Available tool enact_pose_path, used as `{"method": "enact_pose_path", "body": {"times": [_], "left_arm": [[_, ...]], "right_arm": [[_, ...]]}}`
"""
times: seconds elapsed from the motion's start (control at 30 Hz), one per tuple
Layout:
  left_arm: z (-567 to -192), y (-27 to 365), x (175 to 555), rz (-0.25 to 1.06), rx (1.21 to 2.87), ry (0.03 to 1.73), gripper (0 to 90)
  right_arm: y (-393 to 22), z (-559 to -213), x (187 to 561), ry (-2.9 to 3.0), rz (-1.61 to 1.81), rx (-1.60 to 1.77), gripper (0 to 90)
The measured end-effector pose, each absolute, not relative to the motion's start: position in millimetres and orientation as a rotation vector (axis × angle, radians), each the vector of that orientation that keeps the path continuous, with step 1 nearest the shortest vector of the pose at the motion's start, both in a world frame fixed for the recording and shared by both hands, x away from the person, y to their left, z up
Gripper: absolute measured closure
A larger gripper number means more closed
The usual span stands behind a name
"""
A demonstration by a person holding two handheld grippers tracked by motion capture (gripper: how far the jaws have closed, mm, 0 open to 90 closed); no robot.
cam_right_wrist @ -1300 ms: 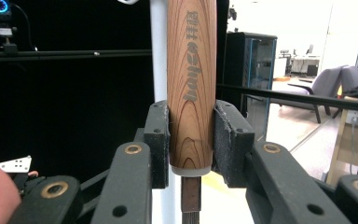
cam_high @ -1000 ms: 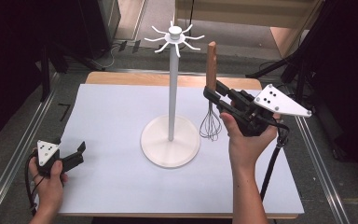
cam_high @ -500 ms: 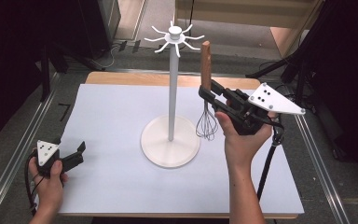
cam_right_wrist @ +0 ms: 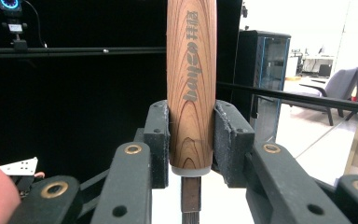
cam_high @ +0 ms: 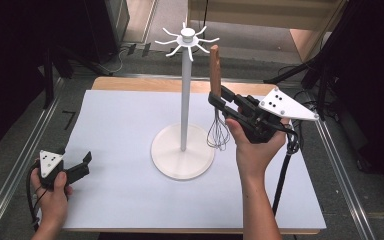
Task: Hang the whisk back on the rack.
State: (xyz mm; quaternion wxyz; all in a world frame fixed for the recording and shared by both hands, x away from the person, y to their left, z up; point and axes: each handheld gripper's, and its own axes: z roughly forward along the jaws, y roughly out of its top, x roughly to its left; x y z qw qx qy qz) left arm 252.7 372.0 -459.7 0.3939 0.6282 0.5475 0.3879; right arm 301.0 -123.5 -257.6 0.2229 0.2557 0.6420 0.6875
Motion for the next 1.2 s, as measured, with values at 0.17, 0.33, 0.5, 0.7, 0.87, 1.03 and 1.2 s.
{"method": "enact_pose_path", "body": {"times": [0.17, 0.33, 0.5, 0.7, 0.87, 1.03, 1.2], "left_arm": [[-459.8, 372.0, 252.7, 0.984, 1.594, 1.389, 13.9], [-459.8, 372.0, 252.8, 0.983, 1.593, 1.388, 13.9], [-459.7, 372.0, 252.7, 0.984, 1.596, 1.388, 13.9], [-459.8, 372.0, 252.7, 0.985, 1.596, 1.387, 13.9], [-459.8, 371.9, 252.7, 0.986, 1.597, 1.385, 13.9], [-459.8, 371.9, 252.8, 0.987, 1.598, 1.384, 13.9], [-459.8, 372.0, 252.7, 0.986, 1.597, 1.384, 13.9]], "right_arm": [[-122.3, -258.9, 302.7, 1.776, 1.902, 0.711, 70.3], [-120.4, -261.0, 304.4, 1.776, 1.902, 0.701, 70.3], [-118.8, -262.3, 304.9, 1.777, 1.906, 0.702, 70.3], [-117.8, -263.6, 306.2, 1.779, 1.905, 0.708, 70.3], [-116.3, -264.6, 307.6, 1.78, 1.911, 0.711, 70.3], [-114.3, -265.5, 310.0, 1.777, 1.915, 0.702, 70.3], [-116.0, -265.8, 309.4, 1.776, 1.915, 0.7, 70.0]]}}
